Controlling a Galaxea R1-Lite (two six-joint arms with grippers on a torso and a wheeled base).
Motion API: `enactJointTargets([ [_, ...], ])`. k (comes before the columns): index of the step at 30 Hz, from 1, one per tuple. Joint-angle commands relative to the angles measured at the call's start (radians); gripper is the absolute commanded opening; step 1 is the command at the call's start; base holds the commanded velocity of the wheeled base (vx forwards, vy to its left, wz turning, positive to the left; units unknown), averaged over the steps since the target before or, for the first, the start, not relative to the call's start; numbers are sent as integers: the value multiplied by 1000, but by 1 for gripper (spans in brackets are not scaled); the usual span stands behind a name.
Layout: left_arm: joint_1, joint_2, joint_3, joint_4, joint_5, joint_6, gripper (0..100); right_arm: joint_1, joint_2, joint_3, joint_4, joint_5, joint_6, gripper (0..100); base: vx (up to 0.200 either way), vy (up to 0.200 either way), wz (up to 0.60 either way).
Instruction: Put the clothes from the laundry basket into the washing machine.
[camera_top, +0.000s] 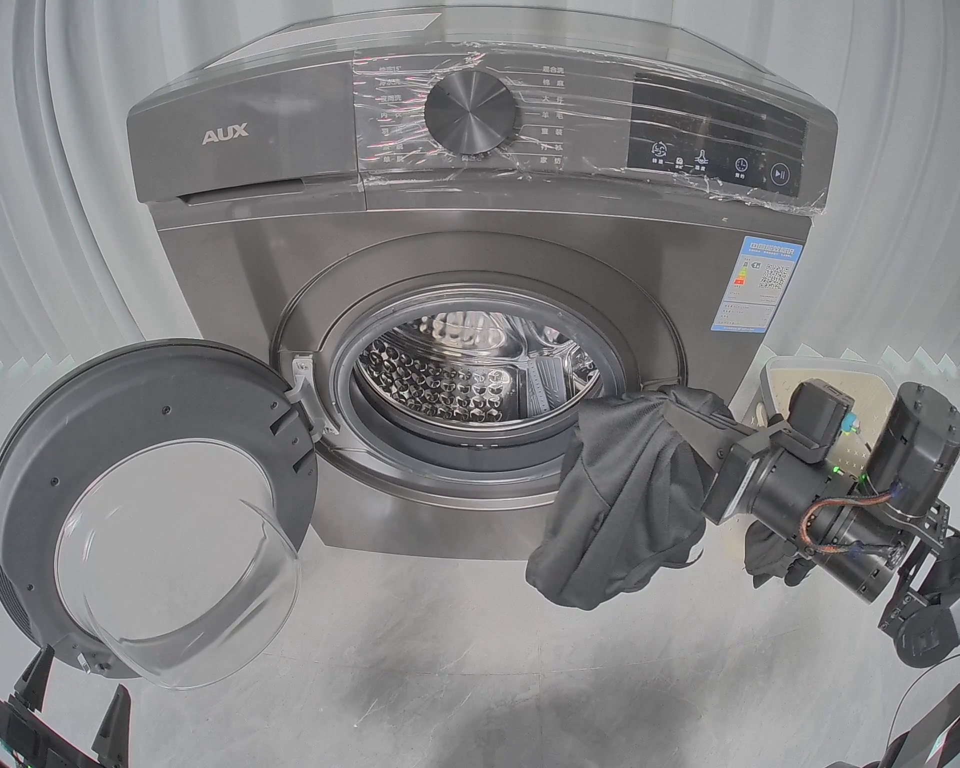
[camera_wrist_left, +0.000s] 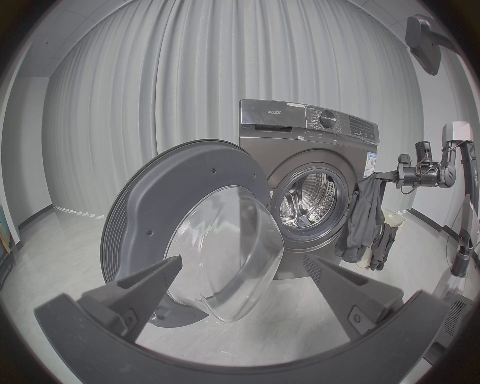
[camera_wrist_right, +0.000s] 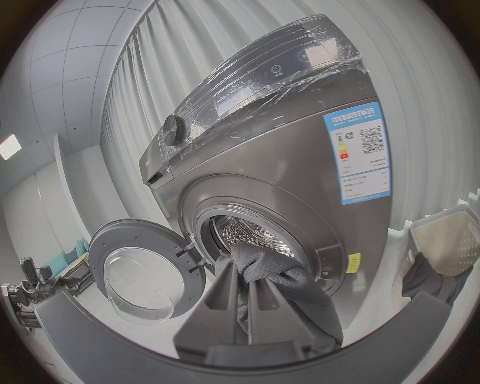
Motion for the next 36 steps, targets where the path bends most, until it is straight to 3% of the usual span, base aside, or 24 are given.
enactJointTargets([
  [1,0,-16,18,-1,-8,4,100,28,79,-48,-31,-8,1,0,0,0,0],
  [3,2,-18,18,-1,-10,7,100,33,94,-62,-44,-20,-2,0,0,0,0],
  [7,2,-18,18,-4,-13,30,100,76,153,-120,-59,-89,-5,0,0,0,0],
  [10,-2,-18,15,-10,-51,44,100,89,195,-153,-45,-151,0,0,0,0,0],
  [16,-2,-18,13,-12,-64,58,100,122,248,-186,-59,-164,19,0,0,0,0],
  [20,11,33,-168,-41,-103,-1,100,162,252,-217,-60,-166,41,0,0,0,0],
  [22,2,108,-275,-35,-149,-16,100,168,261,-235,-60,-164,41,0,0,0,0],
  [25,2,304,-312,-38,-280,-10,100,171,278,-271,-79,-148,39,0,0,0,0],
  [29,-9,475,-291,-67,-390,13,100,191,281,-280,-136,-106,38,0,0,0,0],
  [30,-28,558,-280,-84,-444,39,100,191,292,-288,-143,-94,36,0,0,0,0],
  [33,-71,732,-260,-182,-470,71,100,186,311,-300,-146,-92,35,0,0,0,0],
  [36,-140,880,-245,-345,-470,67,100,185,334,-314,-148,-99,33,0,0,0,0],
])
